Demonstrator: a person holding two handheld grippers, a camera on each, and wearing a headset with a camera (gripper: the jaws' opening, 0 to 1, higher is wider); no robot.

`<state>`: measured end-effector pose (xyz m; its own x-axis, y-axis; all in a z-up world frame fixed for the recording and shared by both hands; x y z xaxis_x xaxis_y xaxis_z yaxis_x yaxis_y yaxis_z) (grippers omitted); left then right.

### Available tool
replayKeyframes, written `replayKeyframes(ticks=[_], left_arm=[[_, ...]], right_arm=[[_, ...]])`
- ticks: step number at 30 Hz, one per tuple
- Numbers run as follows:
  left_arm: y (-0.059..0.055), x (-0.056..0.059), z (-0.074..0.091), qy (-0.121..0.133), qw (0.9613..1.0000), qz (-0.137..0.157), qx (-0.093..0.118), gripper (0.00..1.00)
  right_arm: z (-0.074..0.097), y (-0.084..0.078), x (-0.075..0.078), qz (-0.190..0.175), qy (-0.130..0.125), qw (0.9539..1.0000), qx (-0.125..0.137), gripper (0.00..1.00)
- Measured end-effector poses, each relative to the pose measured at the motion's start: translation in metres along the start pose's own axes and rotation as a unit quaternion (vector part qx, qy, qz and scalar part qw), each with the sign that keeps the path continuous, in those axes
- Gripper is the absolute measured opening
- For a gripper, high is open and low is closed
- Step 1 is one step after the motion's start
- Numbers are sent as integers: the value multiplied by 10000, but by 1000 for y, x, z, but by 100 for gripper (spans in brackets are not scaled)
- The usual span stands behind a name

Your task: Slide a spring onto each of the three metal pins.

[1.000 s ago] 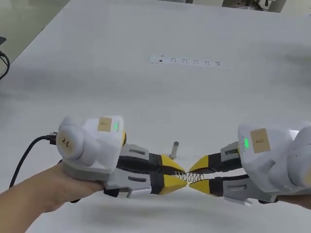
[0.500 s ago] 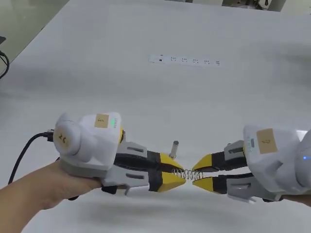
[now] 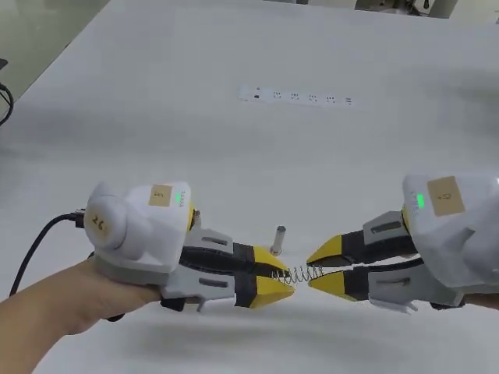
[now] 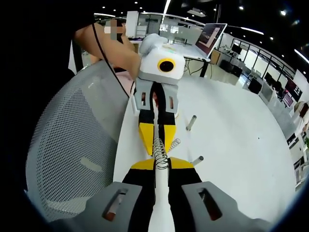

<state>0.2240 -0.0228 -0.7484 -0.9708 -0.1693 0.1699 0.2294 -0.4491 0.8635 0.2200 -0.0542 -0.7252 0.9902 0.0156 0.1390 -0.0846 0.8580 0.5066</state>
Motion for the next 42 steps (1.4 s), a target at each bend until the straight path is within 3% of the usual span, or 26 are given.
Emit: replayKeyframes(ticks=[26,42], left_arm=[[-4,1,-2,124,9997,-152,-120,2],[-4,2,-3,228,9990,-311,-210,1]], right_arm=[[1,25,-3,254,141,9996,-10,5],[2,31,-4,425,219,9988,-133,5]])
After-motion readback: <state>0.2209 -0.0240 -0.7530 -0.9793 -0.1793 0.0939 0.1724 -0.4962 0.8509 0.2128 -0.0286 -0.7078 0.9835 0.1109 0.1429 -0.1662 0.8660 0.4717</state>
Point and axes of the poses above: the centre of the closed fingertips' face, and the gripper's own axes: z roughly backward along the fingers, x roughly to its right, y roughly out of its top, the point moved 2 cm from there along z, roughly backward along the fingers, and after that the axes turned 14 degrees about -x, right-handed, at the moved point
